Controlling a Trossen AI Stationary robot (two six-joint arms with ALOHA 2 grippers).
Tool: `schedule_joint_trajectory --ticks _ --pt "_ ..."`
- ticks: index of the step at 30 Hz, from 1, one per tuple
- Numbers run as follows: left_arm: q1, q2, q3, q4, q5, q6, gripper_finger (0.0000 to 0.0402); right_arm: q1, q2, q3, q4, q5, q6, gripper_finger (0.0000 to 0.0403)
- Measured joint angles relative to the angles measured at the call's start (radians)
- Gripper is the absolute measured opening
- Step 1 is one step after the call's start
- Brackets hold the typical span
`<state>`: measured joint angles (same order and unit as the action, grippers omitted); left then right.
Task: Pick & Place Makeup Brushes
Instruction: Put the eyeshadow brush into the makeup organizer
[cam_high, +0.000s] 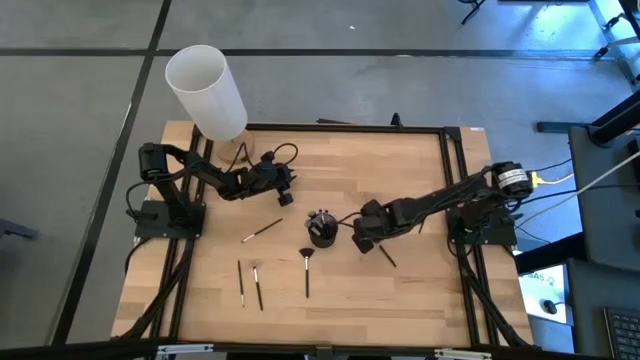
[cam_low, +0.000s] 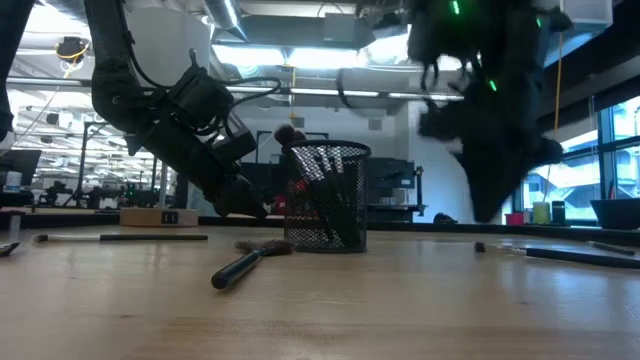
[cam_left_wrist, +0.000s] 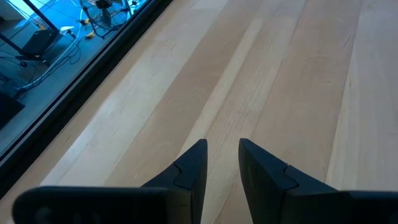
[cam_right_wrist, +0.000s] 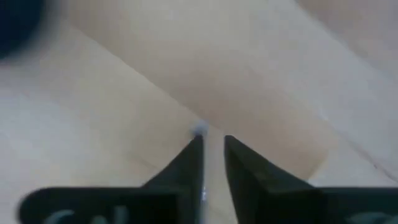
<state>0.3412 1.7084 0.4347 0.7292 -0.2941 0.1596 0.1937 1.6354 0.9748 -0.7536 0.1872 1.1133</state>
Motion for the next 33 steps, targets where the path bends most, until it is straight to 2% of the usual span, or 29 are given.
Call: schedule_joint_trajectory --ticks 7,12,17,21,27,30,33 --pt "0.000 0.000 0.000 0.000 0.000 0.000 0.0088 -0.001 0.003 -0.069 0.139 -0.100 -0.030 0.0181" --pt "0.000 0.000 0.000 0.000 0.000 0.000 0.0088 -0.001 0.003 -0.068 0.205 -0.109 -0.070 0.0210" --pt "0.000 0.000 0.000 0.000 0.000 0.000 0.0088 -0.008 0.027 -0.067 0.226 -0.113 -0.083 0.0197" --pt "0.000 0.000 0.000 0.000 0.000 0.000 0.0088 -0.009 0.043 -0.065 0.227 -0.168 -0.115 0.0165" --pt "0.000 0.000 0.000 0.000 0.000 0.001 0.0088 -0.010 0.039 -0.062 0.233 -0.189 -0.135 0.0123" --pt "0.000 0.000 0.000 0.000 0.000 0.001 0.0088 -0.008 0.041 -0.042 0.258 -0.240 -0.193 0.0113" --pt "0.000 0.000 0.000 0.000 0.000 0.001 0.0088 -0.003 0.041 -0.037 0.325 -0.247 -0.278 0.0114"
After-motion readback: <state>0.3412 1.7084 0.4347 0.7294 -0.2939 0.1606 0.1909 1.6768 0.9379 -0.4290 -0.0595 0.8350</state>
